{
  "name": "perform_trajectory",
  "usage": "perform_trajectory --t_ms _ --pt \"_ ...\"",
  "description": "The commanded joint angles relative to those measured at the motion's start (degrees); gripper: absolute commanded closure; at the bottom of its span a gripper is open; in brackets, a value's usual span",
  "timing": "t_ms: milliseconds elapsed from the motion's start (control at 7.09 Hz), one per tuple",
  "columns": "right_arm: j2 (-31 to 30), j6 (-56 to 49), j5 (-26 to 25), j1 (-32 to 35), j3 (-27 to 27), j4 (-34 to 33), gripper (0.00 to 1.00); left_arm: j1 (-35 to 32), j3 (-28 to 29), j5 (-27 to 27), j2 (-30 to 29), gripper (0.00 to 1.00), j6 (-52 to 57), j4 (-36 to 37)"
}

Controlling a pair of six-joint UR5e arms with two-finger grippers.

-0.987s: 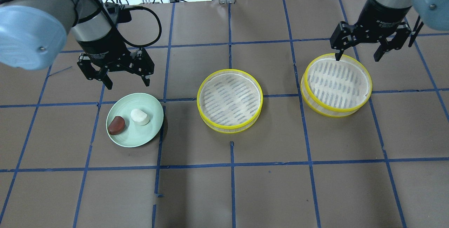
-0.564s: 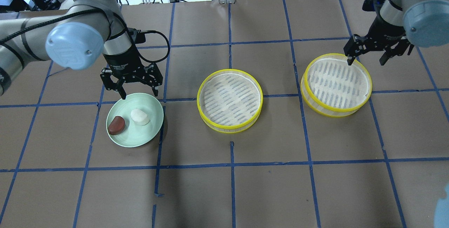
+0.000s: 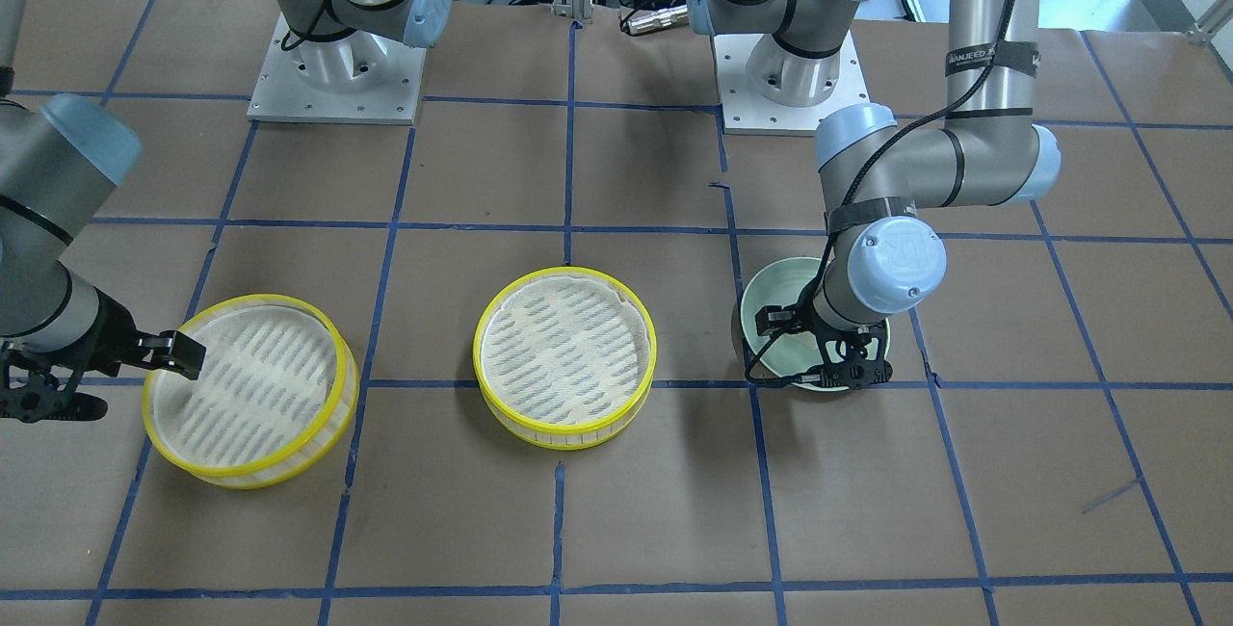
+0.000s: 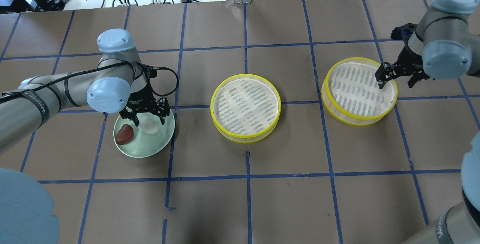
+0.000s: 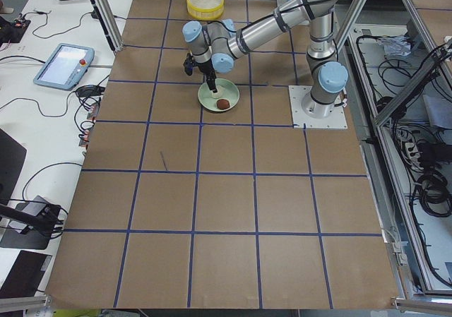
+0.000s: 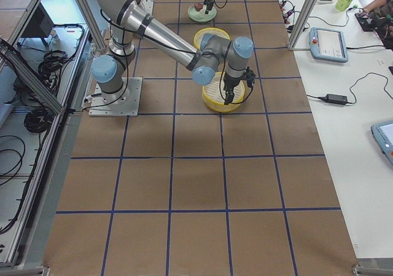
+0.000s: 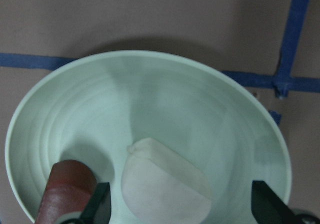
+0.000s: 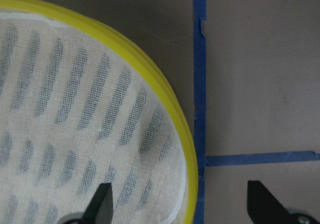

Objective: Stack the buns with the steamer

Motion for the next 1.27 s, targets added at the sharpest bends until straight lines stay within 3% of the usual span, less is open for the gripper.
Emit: perform_trajectory --t_ms 0,282,423,705,1128 --pt "0.3 -0.1 -1.6 0.0 1.0 -1.3 0.56 0.1 -0.3 -0.1 -0.1 0.91 0.5 0.7" --pt "0.0 -0.1 -1.6 0.0 0.8 -1.0 0.71 0.2 1.8 -0.1 1.1 0.96 -0.2 0.1" --pt "0.0 -0.1 -1.1 0.0 0.7 -0.9 0.87 0.1 5.0 -1.7 3.3 0.96 -2.2 -3.2" --pt "-0.3 -0.1 -1.1 -0.1 0.4 -0.6 0.87 -1.4 11.4 -11.8 4.1 0.96 -17.0 -9.6" --pt "-1.0 0.5 -0.9 0.0 -2.4 -0.1 0.92 -11.5 11.4 -25.9 2.0 0.95 -45.3 -4.0"
